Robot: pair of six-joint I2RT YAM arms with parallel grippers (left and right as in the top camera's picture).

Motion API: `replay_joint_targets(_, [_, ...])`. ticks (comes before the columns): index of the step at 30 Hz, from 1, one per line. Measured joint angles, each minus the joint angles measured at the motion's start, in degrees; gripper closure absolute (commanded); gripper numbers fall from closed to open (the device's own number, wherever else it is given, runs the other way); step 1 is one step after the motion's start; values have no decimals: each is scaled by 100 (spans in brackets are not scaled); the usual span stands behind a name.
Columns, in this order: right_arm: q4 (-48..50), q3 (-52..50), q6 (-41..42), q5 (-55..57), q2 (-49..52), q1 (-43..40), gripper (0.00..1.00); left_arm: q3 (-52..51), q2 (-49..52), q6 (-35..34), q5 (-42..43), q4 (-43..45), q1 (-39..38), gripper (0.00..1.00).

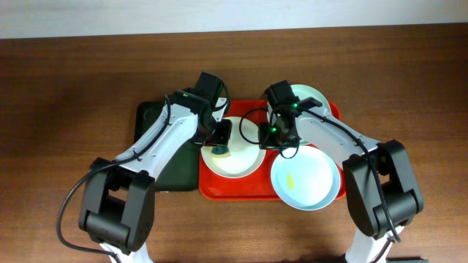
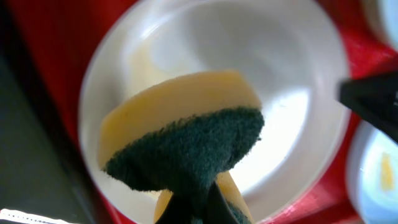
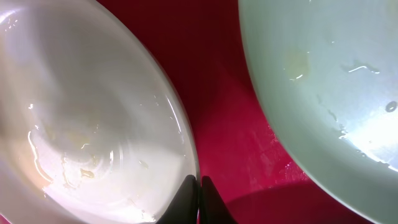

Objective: Clean dirty plates on tray and stack at the side
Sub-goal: 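Scrub the white plate surface with the sponge in the left gripper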

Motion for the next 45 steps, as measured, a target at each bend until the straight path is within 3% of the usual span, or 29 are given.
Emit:
replay_joint_targets(14, [2,0,-4,-2,0,2,96,-997,4,-234,-297,1154,-2,100])
replay_joint_targets(23, [-2,0,-4,52,0,-9,96,-966,330,-321,385,1587,-81,100])
replay_joint_targets(33, [-2,0,-2,48,0,-22,96,-898,149,-365,1054,1432,-96,100])
replay_joint_targets(39, [-2,0,-4,48,0,-22,96,-820,-577,-365,581,1357,-129,100])
replay_joint_targets(45, [0,0,-9,46,0,-22,96,-820,-164,-365,229,1399,-140,100])
